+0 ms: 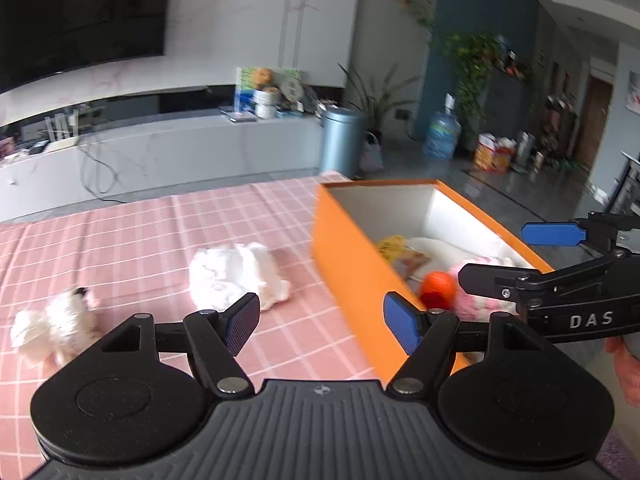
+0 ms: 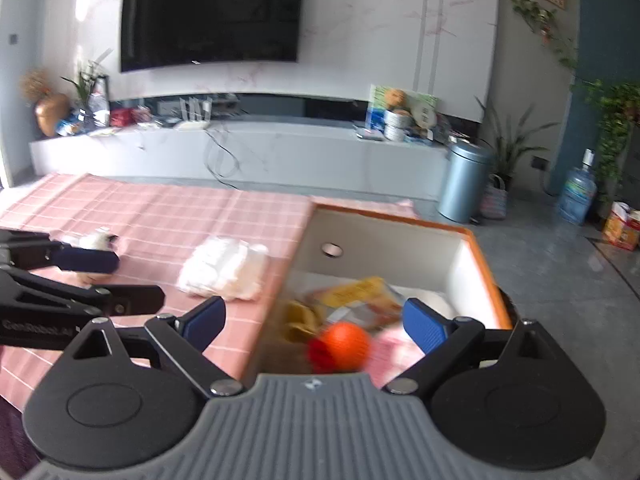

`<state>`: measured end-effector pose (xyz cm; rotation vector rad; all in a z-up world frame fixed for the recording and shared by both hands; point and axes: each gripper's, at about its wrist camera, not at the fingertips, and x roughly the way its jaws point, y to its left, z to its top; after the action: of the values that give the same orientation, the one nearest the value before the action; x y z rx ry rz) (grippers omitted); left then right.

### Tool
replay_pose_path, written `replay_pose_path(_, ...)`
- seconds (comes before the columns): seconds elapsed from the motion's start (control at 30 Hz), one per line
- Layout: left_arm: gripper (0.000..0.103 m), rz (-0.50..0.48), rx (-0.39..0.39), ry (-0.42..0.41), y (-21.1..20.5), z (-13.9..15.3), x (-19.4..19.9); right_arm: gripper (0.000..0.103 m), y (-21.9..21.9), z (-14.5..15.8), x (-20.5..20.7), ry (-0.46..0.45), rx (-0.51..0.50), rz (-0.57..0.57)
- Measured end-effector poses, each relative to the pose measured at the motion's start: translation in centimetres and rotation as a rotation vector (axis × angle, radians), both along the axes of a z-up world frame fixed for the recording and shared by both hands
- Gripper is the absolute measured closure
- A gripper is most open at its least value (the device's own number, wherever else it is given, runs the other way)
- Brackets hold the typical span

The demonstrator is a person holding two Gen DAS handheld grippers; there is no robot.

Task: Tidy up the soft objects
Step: 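Move both tools back toward the remaining items on the table, then grasp the clear ribboned bag with the left tool while the right tool grasps the white tissue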

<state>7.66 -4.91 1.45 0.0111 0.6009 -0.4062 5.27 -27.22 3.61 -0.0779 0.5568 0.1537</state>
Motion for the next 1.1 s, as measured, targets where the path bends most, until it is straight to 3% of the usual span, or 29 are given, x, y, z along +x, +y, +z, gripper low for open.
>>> replay_pose_path(0.23, 0.020, 0.109, -0.055, -0.039, 5.3, -0.7, -1.1, 0.009, 5.3, -0.4, 0.9, -0.012, -0.004, 0.109)
replay_pose_path(0.63, 0.020, 0.261, -0.069, -0.005, 13.0, -3.6, -0.4, 0.009, 13.6, -2.6, 5.2, 0.063, -0.067, 0.258)
replay_pose_path(0.87, 0.020, 0.326, -0.030, 0.006, 16.8, -5.1, 1.1, 0.009, 16.2, -4.2, 9.1, 0.121, -0.133, 0.308)
replay_pose_path(1.1, 0.016, 0.310, 0.076, -0.020, 18.6, -5.7, 2.7, 0.009, 17.7, -5.6, 12.9, 0.176, -0.180, 0.329)
